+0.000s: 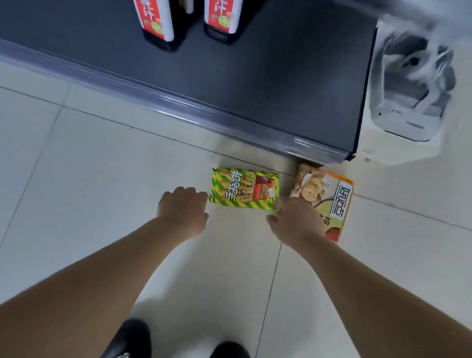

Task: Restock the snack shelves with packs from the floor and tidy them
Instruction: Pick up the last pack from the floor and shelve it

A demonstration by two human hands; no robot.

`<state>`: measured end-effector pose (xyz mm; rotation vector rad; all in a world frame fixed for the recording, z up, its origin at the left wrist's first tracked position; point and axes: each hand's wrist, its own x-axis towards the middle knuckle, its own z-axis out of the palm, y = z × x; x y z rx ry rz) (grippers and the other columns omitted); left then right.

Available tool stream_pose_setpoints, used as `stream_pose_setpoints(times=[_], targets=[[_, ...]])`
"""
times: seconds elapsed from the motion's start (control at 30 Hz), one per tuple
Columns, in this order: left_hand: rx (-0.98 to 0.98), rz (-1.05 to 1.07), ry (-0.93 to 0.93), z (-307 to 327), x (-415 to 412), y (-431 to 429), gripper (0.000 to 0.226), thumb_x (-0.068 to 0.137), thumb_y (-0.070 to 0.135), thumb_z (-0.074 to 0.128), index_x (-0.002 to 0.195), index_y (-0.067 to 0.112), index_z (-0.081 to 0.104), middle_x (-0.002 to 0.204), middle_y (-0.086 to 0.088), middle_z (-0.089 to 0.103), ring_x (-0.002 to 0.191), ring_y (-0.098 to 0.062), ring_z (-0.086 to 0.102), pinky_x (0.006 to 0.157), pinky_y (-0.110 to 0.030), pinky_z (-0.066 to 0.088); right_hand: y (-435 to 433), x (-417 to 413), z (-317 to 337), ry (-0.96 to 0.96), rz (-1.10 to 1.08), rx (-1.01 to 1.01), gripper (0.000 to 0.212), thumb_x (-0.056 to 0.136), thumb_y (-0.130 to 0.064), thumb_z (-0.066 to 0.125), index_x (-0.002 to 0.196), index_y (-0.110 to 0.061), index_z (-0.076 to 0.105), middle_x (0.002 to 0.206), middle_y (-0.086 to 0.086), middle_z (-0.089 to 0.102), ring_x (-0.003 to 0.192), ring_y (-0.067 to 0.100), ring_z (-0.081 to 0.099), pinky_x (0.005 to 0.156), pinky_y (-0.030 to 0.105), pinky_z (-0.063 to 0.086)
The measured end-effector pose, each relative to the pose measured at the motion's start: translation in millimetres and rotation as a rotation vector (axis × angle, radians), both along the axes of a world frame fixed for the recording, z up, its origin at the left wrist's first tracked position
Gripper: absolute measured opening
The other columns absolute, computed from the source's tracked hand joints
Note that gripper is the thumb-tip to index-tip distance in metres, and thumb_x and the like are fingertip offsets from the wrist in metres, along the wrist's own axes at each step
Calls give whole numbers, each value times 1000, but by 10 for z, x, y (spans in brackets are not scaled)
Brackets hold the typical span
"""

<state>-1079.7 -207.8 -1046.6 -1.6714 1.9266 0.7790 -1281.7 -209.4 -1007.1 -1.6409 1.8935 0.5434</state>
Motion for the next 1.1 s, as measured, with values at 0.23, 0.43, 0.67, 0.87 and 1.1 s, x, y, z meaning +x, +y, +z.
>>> stream_pose_setpoints(times=[0.23, 0.43, 0.67, 0.87, 1.1], targets=[[223, 570, 446, -832, -218, -225, 47, 95, 25, 52, 138, 16, 36, 133, -9, 55, 113, -28, 54, 90, -39, 48, -244, 21, -878, -325, -633, 54, 52, 89, -23, 60, 135, -15, 38, 122, 9, 54, 93, 24, 53, 67, 31, 46], [211, 793, 593, -563, -101, -131, 30, 95, 18, 49, 124, 23, 52, 111, -2, 63, 99, -24, 59, 82, -34, 49, -184, 208, -741, -399, -724, 49, 41, 94, -21, 53, 134, -15, 46, 118, 8, 56, 94, 22, 48, 69, 26, 39], [81, 900, 549, 557, 402, 229, 29, 99, 22, 41, 125, 22, 55, 113, -4, 63, 89, -22, 54, 67, -27, 42, 131, 679, 164, -370, -647, -125, 25, 93, -37, 56, 109, -17, 56, 105, 5, 67, 92, 25, 62, 77, 38, 52], [-11, 1018, 553, 1675, 889, 535, 29, 100, 25, 38, 120, 24, 59, 107, -1, 67, 84, -19, 55, 59, -24, 40, 158, 1187, 1272, -362, -445, -251, 25, 94, -35, 55, 107, -14, 60, 106, 6, 71, 93, 27, 66, 69, 30, 49], [-132, 1267, 582, 3054, 1480, 991, 33, 98, 17, 35, 107, 27, 64, 94, 1, 69, 71, -15, 56, 55, -25, 38, 310, 1933, 2674, -435, -236, -321, 20, 96, -30, 54, 103, -13, 60, 100, 3, 70, 80, 20, 61, 49, 20, 29]])
